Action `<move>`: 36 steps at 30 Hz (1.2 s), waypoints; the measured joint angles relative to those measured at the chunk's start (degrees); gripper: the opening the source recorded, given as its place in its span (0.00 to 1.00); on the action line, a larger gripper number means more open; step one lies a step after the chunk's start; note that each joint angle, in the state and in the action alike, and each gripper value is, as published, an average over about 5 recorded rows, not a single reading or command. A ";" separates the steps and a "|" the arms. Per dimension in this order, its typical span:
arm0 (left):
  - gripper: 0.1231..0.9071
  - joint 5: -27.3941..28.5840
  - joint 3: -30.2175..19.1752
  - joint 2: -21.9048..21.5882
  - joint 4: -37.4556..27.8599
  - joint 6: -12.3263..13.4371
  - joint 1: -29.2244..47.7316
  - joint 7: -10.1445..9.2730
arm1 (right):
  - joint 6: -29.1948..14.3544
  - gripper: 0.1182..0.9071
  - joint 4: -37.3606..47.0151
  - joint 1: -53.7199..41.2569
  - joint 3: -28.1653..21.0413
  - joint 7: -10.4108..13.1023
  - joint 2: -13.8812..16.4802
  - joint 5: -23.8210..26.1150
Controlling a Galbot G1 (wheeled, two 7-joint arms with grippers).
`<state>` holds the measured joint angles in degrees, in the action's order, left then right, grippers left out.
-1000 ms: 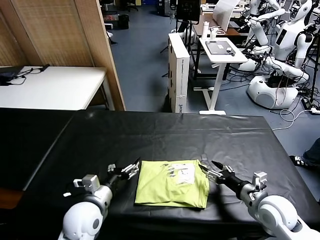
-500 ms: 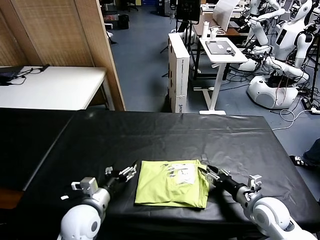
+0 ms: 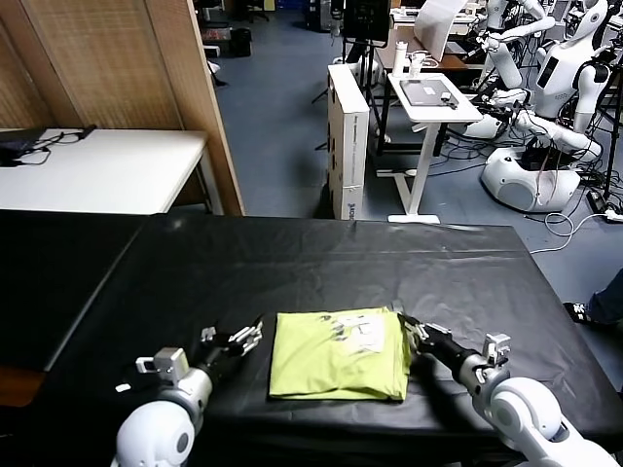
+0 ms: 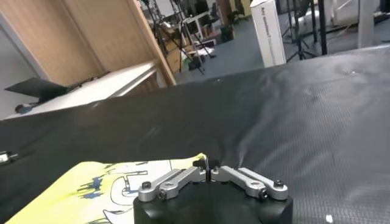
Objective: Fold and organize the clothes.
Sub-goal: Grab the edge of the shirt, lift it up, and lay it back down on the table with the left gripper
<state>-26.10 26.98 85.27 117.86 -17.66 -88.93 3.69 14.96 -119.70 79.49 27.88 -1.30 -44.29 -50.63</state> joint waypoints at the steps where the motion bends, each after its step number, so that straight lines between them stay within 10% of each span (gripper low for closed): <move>1: 1.00 0.03 -0.24 0.21 -0.34 0.45 -0.24 0.15 | 0.02 1.00 -0.10 0.08 0.03 0.01 0.03 0.06; 31: 0.98 1.49 -4.61 4.69 -4.58 4.82 -1.94 1.52 | 0.23 1.00 -1.10 0.56 -0.32 0.28 0.87 0.87; 36: 0.72 1.48 -5.03 5.08 -4.63 4.49 -2.04 1.57 | 0.17 1.00 -1.07 0.34 -0.33 0.25 0.78 1.18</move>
<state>-24.61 21.95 90.36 113.23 -13.17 -90.97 5.26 15.13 -120.77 79.84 27.55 -1.04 -43.51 -49.45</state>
